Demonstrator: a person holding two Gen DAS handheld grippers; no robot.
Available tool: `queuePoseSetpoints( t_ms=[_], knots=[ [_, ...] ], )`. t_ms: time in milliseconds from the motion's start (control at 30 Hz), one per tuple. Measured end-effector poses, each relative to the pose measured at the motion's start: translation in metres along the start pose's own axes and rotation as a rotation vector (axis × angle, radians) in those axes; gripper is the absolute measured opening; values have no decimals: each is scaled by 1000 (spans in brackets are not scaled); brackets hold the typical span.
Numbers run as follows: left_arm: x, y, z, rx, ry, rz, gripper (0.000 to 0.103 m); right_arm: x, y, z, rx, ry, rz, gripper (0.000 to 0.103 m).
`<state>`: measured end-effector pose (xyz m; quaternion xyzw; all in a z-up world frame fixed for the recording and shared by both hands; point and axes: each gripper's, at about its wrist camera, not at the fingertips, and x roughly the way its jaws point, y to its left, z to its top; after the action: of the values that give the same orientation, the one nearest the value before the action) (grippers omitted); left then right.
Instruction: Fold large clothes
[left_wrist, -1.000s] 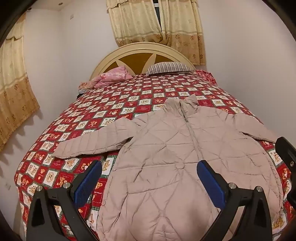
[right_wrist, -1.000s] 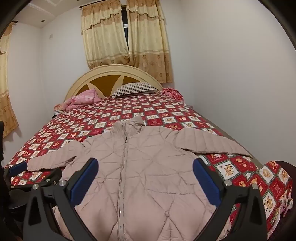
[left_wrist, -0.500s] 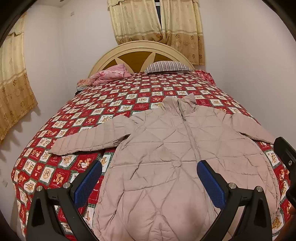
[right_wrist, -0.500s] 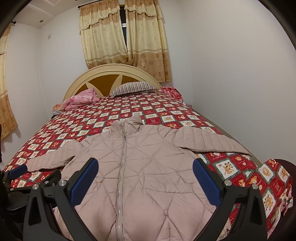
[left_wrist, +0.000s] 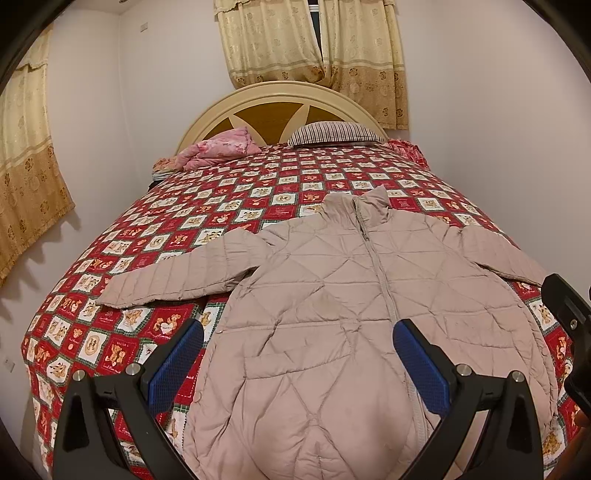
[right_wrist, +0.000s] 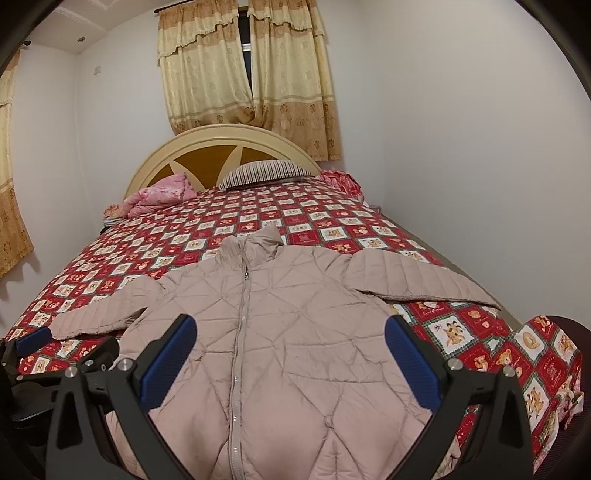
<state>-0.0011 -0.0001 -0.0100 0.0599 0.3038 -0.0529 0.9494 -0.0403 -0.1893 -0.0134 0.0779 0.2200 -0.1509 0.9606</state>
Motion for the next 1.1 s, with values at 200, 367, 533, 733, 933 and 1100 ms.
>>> queuePoseSetpoints(
  t_ms=[200,367,533,733,933,1100],
  knots=[
    [-1,-2,0,4,-4,0,102,0,-1,1,-1,-1,0,103],
    [-1,-4,-1,5,-4,0,102,1,-1,2,0,1,0,103],
    [-1,-5,-1,7,-6,0,102,1,-1,1,1,0,0,103],
    [-2,-6,-2,6,-5,1,102,1,-2,1,0,1,3,103],
    [-2,-6,-2,6,-5,0,102,1,-3,1,1,1,2,103],
    [-1,-5,-2,7,-4,0,102,1,-3,1,0,1,1,103]
  ],
)
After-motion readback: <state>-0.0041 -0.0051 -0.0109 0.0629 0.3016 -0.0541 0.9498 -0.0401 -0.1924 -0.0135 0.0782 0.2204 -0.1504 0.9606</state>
